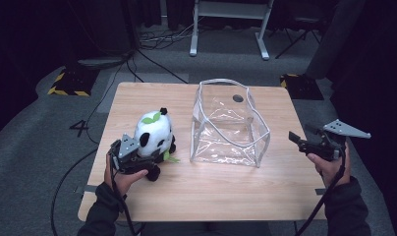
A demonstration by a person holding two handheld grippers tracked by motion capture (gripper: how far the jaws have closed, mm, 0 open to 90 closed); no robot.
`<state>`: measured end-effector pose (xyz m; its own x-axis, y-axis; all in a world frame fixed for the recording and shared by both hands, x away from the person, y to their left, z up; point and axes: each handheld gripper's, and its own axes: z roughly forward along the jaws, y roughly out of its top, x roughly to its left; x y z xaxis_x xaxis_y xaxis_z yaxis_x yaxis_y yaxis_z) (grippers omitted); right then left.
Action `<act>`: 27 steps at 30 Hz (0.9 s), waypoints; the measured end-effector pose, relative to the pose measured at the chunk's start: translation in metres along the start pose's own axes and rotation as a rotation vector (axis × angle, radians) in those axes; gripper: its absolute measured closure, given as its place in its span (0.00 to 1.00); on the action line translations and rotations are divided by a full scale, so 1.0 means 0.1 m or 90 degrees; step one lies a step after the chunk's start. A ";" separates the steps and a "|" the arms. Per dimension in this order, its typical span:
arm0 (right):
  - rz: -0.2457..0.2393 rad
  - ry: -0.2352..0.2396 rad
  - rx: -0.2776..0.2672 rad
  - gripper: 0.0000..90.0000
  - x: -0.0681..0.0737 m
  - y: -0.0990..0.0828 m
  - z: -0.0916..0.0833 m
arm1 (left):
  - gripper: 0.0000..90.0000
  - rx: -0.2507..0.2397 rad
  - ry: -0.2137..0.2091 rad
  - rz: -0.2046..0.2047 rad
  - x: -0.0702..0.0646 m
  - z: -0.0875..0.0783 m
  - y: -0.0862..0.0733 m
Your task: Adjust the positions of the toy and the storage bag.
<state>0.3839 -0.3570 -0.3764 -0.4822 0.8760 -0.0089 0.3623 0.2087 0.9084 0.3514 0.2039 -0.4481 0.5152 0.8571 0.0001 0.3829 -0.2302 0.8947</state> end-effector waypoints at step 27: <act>-0.048 0.059 0.186 0.23 -0.04 -1.18 0.48 | 0.27 -0.002 -0.021 -0.006 0.04 0.10 -0.01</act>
<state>0.3808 -0.3641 -0.5034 -0.5821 0.8129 -0.0214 0.5303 0.3994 0.7478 0.3611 0.2031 -0.4531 0.5372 0.8431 -0.0232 0.3849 -0.2206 0.8962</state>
